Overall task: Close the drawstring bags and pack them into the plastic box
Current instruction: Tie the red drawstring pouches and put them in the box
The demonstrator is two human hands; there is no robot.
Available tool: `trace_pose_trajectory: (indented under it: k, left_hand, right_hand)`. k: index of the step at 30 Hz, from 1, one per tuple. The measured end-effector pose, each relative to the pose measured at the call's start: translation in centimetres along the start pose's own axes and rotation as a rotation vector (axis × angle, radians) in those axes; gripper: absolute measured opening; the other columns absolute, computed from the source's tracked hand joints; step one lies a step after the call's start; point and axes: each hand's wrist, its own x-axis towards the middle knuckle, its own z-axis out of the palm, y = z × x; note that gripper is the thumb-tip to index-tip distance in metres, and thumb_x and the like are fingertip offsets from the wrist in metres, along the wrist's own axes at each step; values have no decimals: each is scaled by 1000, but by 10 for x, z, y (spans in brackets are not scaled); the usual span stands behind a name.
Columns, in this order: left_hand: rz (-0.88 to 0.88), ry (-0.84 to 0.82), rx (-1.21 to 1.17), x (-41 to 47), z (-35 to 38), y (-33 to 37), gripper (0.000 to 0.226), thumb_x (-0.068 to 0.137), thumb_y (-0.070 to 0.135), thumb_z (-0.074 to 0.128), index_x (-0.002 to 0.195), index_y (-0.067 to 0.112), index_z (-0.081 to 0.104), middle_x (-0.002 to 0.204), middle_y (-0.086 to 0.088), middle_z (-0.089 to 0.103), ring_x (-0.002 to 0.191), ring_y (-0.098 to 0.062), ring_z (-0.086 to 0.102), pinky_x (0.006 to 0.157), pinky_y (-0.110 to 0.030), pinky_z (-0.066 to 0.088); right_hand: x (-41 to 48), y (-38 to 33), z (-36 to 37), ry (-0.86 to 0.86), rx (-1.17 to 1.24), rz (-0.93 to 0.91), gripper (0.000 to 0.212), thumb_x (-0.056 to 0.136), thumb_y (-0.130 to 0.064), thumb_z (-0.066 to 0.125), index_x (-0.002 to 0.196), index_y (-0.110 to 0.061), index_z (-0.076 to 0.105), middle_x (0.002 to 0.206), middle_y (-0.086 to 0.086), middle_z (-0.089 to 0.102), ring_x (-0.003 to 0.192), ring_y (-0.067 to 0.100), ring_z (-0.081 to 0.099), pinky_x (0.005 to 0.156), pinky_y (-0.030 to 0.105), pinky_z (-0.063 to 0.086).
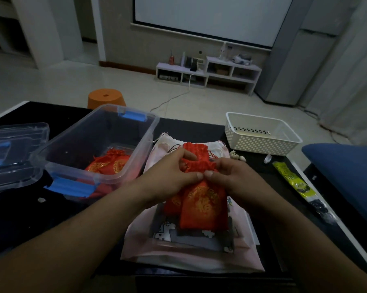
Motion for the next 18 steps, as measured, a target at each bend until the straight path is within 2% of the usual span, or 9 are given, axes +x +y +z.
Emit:
trace_pose_trajectory:
  k: [3, 5, 7, 9, 11, 14, 18]
  left_hand:
    - [-39, 32, -76, 2, 1, -1, 22, 97, 25, 72, 117, 20, 65, 108, -7, 76, 98, -23, 76, 91, -49, 62]
    - [-22, 52, -41, 3, 0, -3, 14, 100, 26, 68, 108, 16, 68, 99, -7, 78, 95, -25, 76, 91, -48, 62]
    - [9, 66, -4, 2, 0, -3, 12, 101, 24, 66, 104, 13, 69, 97, -7, 77, 91, -21, 75, 87, -42, 63]
    - [33, 82, 13, 2, 1, -3, 11, 101, 23, 65, 103, 12, 67, 96, -7, 76, 82, -12, 73, 77, -31, 62]
    - [47, 107, 21, 3, 1, -5, 9, 102, 22, 64, 102, 14, 66, 92, -4, 75, 77, -8, 70, 69, -27, 58]
    - [37, 115, -50, 4, 1, -7, 7, 102, 23, 64, 102, 16, 65, 88, 1, 75, 77, -8, 71, 68, -26, 55]
    - [-10, 95, -169, 2, 2, -5, 14, 102, 25, 65, 111, 15, 69, 97, -2, 79, 82, -8, 75, 63, -19, 55]
  right_hand:
    - [0, 4, -4, 63, 15, 7, 8, 100, -10, 67, 105, -13, 73, 98, 9, 81, 94, 27, 78, 83, 43, 63]
    - [0, 4, -5, 89, 55, -2, 9, 99, -10, 68, 107, -12, 72, 98, 10, 80, 93, 26, 78, 76, 35, 64]
    - [0, 5, -5, 111, 86, -14, 12, 97, -10, 70, 109, -10, 71, 98, 10, 80, 91, 24, 79, 69, 28, 61]
    - [1, 5, -4, 128, 101, -23, 15, 96, -9, 71, 111, -9, 71, 98, 9, 81, 91, 23, 79, 70, 27, 60]
    - [1, 6, -3, 130, 104, -20, 15, 96, -7, 70, 111, -8, 71, 98, 8, 81, 91, 22, 79, 72, 28, 60]
    - [2, 7, 0, 110, 97, -3, 14, 97, -8, 69, 111, -11, 70, 99, 8, 81, 94, 24, 78, 77, 35, 60]
    - [0, 4, 2, 113, 90, -15, 14, 98, -11, 70, 112, -11, 69, 100, 8, 80, 93, 22, 79, 72, 28, 60]
